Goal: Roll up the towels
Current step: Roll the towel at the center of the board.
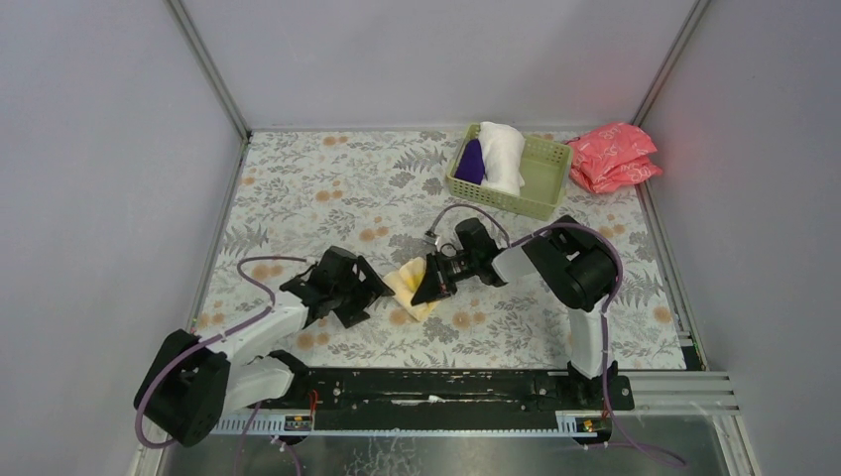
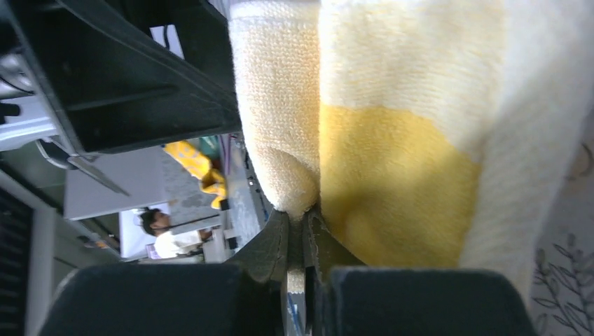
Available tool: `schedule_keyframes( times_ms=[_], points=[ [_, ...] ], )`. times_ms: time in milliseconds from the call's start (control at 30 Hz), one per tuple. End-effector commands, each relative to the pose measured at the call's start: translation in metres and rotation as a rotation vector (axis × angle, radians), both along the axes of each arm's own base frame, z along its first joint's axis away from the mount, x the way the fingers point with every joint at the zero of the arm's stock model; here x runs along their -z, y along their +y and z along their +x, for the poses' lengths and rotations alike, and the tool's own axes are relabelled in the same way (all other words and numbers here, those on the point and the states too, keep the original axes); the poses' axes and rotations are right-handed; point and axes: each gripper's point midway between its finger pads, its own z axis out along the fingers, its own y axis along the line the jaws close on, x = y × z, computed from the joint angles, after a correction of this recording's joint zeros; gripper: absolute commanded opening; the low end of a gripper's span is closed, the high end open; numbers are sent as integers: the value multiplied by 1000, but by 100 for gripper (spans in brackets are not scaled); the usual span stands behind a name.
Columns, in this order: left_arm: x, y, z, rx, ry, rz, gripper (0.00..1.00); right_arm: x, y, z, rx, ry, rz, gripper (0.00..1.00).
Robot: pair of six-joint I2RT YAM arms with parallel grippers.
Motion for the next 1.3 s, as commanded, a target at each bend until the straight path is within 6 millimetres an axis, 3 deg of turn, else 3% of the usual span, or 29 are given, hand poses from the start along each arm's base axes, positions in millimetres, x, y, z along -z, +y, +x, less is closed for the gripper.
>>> schedule_keyframes(
  times_ms=[0,167,367,433,533,700,900,1033,1267],
  points=[
    [-11,-26,21,36,-44,-89,84,-8,-4,4,33,121,70,9],
    [-10,-38,39,39,-52,-98,83,4,-12,8,68,152,38,12],
    [15,-34,40,30,9,-40,70,6,-17,15,70,54,-39,23],
    [25,-32,36,30,34,-27,61,-5,-20,21,65,-33,-62,32],
    [39,-29,29,27,69,-7,59,-17,-28,29,61,-184,-147,43],
    [51,-26,25,28,102,15,59,-38,-44,40,66,-504,-364,48],
    [60,-25,22,33,132,31,60,-64,-34,33,35,-879,-487,53],
    [63,-25,21,34,142,36,60,-65,-20,19,-31,-1054,-543,55],
    [64,-25,20,36,145,37,60,-37,-12,14,-109,-1216,-709,57]
  ],
)
